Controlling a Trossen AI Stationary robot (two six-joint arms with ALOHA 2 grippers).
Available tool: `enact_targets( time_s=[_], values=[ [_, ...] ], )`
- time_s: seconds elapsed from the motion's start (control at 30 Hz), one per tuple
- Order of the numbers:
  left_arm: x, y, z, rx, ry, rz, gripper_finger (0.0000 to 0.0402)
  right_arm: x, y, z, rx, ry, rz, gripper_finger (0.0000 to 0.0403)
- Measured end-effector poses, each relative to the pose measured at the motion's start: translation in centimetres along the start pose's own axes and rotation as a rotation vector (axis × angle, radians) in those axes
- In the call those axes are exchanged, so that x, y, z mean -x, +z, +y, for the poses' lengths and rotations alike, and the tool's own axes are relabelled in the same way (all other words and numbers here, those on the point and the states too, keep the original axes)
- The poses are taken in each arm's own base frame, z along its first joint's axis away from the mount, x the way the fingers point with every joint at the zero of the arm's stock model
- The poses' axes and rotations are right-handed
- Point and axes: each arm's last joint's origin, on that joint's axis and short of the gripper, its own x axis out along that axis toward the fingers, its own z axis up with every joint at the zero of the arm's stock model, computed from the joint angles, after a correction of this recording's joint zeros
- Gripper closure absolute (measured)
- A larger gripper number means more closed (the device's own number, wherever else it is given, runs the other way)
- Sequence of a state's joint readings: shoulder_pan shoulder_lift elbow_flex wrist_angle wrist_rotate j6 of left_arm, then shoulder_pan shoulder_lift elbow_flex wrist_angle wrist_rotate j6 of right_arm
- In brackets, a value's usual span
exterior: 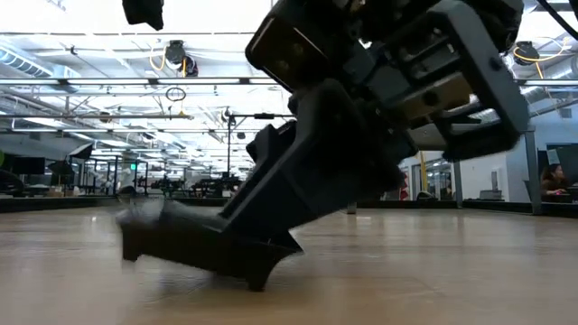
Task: Pick & Place Mini shaped plates
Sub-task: Stack the square plate on top of the other square plates
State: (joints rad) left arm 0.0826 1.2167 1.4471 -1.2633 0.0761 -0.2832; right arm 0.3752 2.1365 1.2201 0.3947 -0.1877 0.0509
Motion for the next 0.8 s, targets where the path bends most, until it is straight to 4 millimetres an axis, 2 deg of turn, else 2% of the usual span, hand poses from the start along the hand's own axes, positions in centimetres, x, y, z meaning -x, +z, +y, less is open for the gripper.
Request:
enact_targets(
  time_s=[0.2,0.4,0.47,0.6,0.8],
  values=[
    [0.0,0.0,0.0,0.008,0.0,0.0,0.024,0.0,-0.3,0.3,-0.002,0.004,0.038,0.0327],
    [0.0,0.0,0.0,0.009,0.0,0.0,0.024,0.2,-0.1,0.3,-0.005,0.004,0.041,0.0388],
    [0.0,0.0,0.0,0.015,0.0,0.001,0.024,0.7,0.3,0.4,-0.009,0.004,0.05,0.0397],
    [0.0,0.0,0.0,0.017,0.0,0.001,0.024,2.5,1.4,0.6,0.023,-0.002,0.093,0.0399],
    [0.0,0.0,0.0,0.017,0.0,0.001,0.024,6.4,3.4,-0.2,0.069,-0.036,0.165,0.0401]
  ],
)
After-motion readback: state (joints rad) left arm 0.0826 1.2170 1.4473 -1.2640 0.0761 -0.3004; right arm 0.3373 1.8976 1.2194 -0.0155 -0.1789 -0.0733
